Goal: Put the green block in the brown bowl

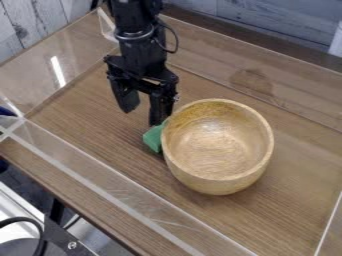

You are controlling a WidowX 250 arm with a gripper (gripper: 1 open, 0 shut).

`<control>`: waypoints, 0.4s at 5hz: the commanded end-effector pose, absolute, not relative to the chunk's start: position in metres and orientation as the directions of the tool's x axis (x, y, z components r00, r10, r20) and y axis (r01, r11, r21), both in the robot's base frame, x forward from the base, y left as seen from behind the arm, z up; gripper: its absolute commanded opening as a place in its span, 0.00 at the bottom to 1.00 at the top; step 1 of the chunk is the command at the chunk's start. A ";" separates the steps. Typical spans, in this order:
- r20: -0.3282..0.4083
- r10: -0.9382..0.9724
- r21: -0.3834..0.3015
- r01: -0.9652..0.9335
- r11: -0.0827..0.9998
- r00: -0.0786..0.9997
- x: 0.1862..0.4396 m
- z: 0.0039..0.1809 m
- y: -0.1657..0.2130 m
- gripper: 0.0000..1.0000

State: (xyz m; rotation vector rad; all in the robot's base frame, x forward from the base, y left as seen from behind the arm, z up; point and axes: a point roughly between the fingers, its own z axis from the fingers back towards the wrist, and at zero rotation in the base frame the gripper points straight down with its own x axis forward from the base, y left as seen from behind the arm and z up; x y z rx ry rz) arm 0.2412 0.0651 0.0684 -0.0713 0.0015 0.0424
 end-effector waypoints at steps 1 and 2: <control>0.037 0.044 -0.054 -0.042 0.998 0.998 0.247 0.071 0.069 1.00; 0.020 0.041 -0.053 -0.040 0.998 0.999 0.247 0.060 0.069 1.00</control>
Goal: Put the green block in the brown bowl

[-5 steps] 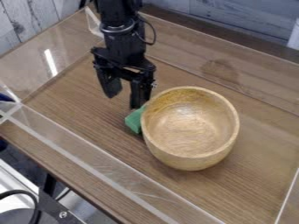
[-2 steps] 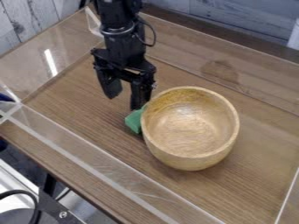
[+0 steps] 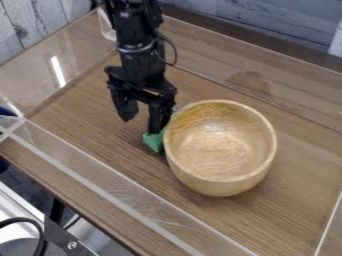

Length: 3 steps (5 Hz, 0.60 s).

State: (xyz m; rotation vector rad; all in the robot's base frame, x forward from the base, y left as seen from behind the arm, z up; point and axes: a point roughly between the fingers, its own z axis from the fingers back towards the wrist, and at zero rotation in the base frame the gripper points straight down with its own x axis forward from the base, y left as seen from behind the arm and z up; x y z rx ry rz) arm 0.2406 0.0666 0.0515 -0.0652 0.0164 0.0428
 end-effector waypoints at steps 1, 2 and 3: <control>0.010 0.039 -0.052 -0.039 0.998 0.999 0.247 0.049 0.069 1.00; 0.002 0.038 -0.051 -0.038 0.998 0.999 0.249 0.040 0.068 1.00; -0.004 0.036 -0.051 -0.036 0.998 0.999 0.250 0.033 0.068 1.00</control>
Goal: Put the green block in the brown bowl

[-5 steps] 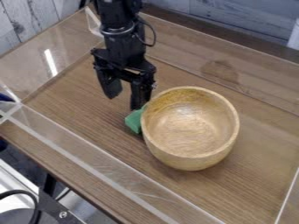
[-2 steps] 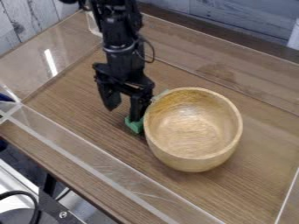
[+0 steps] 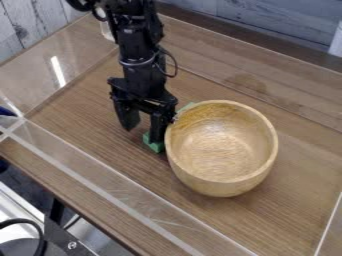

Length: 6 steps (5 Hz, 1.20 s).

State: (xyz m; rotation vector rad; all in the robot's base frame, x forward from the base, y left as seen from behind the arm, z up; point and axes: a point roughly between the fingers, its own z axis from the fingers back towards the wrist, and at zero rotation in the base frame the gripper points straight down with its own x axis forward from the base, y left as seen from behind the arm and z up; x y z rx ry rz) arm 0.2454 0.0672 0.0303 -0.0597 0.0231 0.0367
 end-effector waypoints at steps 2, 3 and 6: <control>-0.013 0.033 -0.050 -0.033 0.998 0.999 0.252 0.022 0.067 1.00; -0.018 0.032 -0.049 -0.033 0.998 0.999 0.252 0.017 0.066 1.00; -0.030 0.029 -0.051 -0.031 0.998 0.999 0.252 0.006 0.065 0.00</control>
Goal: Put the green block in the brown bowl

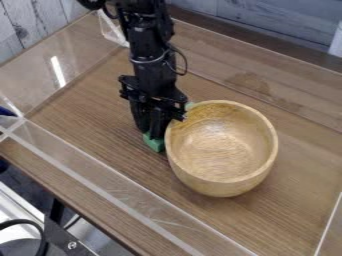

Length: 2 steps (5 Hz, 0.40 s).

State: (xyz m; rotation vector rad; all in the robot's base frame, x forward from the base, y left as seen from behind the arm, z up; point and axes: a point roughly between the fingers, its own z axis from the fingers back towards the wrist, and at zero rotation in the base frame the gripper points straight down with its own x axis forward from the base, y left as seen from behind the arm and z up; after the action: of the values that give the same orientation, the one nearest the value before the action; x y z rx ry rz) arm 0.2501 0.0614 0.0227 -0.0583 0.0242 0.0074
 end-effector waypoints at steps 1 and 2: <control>-0.036 0.029 -0.050 -0.030 0.998 0.999 0.249 0.003 0.068 0.00; -0.047 0.030 -0.045 -0.032 0.998 0.998 0.246 0.001 0.071 0.00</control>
State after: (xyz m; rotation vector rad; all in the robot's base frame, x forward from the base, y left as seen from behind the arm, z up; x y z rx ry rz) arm 0.2564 0.0641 0.0212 -0.0472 -0.0060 0.0119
